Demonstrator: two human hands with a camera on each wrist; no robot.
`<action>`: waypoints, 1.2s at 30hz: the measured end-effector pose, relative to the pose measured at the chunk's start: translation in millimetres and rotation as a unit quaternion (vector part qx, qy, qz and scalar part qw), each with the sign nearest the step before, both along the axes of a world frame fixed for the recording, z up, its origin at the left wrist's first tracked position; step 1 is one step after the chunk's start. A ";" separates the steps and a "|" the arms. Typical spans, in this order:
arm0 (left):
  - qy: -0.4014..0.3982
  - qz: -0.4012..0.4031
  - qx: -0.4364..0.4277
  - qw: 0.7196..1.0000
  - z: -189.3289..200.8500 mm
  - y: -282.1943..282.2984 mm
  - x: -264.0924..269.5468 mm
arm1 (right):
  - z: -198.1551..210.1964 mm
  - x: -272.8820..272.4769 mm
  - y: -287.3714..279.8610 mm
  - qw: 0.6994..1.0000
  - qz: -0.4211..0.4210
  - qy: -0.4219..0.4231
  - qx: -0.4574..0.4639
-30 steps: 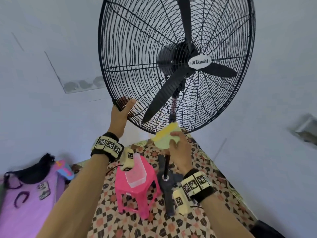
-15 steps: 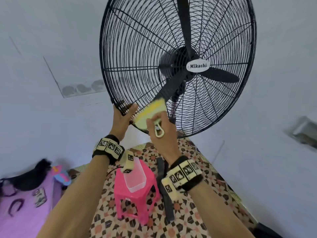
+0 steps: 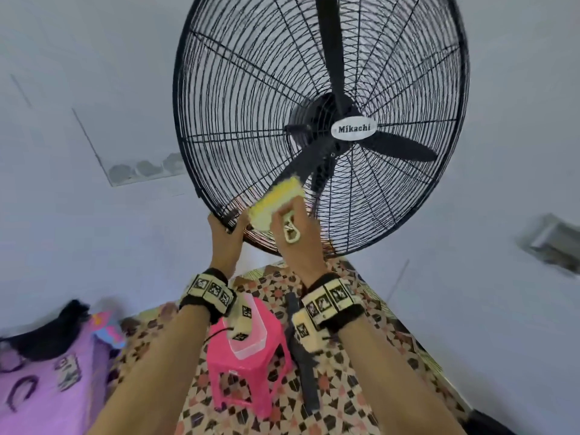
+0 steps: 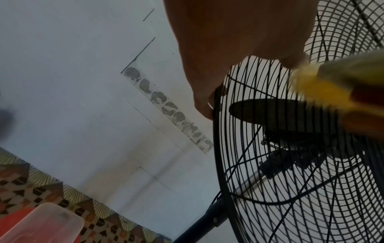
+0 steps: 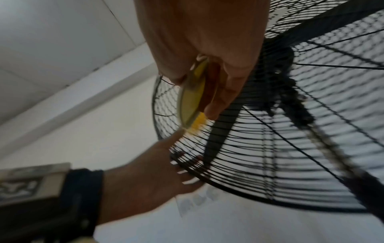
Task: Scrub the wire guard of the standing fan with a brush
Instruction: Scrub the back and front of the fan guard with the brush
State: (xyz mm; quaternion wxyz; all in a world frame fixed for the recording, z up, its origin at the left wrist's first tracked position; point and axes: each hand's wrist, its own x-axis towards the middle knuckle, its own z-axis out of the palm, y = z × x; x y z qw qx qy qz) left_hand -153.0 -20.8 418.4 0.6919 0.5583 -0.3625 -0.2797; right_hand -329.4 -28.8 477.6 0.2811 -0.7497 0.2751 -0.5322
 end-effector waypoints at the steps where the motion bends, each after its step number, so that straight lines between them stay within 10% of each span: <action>1: 0.003 0.001 -0.004 1.000 -0.4 -0.3 -1.2 | -3.8 -3.5 -4.0 1.000 -0.012 0.012 0.017; 18: -0.034 -0.031 0.035 0.998 -3.5 -4.0 2.2 | -23.9 -34.0 -18.1 0.983 -0.102 0.133 0.071; 36: -0.034 -0.015 0.093 0.995 -14.5 -13.7 4.1 | 30.5 -44.5 -24.0 0.999 0.003 -0.026 0.040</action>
